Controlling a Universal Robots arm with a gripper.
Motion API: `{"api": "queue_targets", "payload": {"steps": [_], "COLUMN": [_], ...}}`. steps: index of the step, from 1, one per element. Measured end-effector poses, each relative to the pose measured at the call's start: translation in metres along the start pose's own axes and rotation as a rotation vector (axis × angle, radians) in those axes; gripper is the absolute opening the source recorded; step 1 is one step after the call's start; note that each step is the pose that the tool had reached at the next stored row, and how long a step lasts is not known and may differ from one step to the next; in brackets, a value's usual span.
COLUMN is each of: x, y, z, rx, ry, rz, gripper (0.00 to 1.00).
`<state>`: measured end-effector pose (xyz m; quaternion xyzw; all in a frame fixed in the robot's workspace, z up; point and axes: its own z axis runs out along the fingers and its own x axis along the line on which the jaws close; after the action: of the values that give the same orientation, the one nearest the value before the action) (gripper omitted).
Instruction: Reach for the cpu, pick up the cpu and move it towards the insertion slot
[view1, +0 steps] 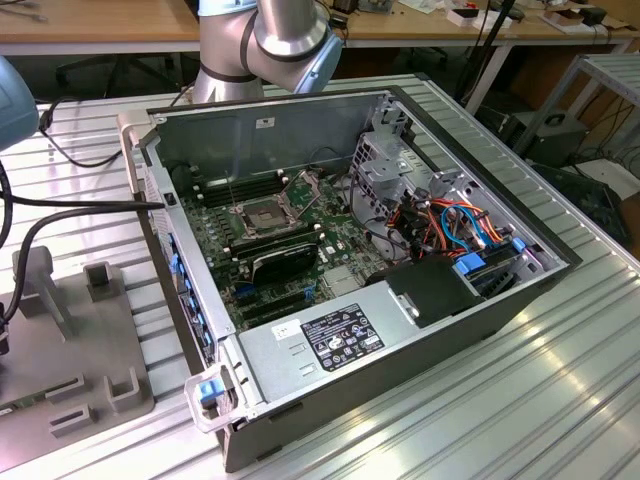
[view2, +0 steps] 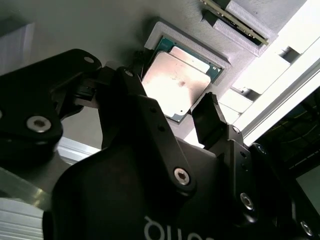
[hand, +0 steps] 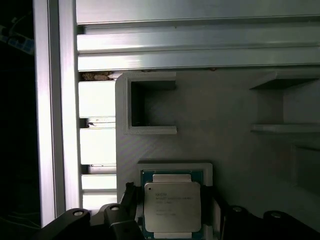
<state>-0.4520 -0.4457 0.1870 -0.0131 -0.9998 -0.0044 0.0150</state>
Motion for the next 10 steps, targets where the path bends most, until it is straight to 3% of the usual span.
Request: {"api": "queue_targets", "payload": {"steps": [6, 7, 8, 10], "x": [0.0002, 0.0002, 0.0003, 0.0003], "y": [0.0, -0.0001, 0.0, -0.0001], "z": [0.0, 0.0, 0.0, 0.0], "rx": [0.0, 0.0, 0.0, 0.0001], "ry": [0.0, -0.0001, 0.0, 0.0001], "rz": [0.0, 0.0, 0.0, 0.0], "gripper": [0.66, 0.65, 0.58, 0.58]}}
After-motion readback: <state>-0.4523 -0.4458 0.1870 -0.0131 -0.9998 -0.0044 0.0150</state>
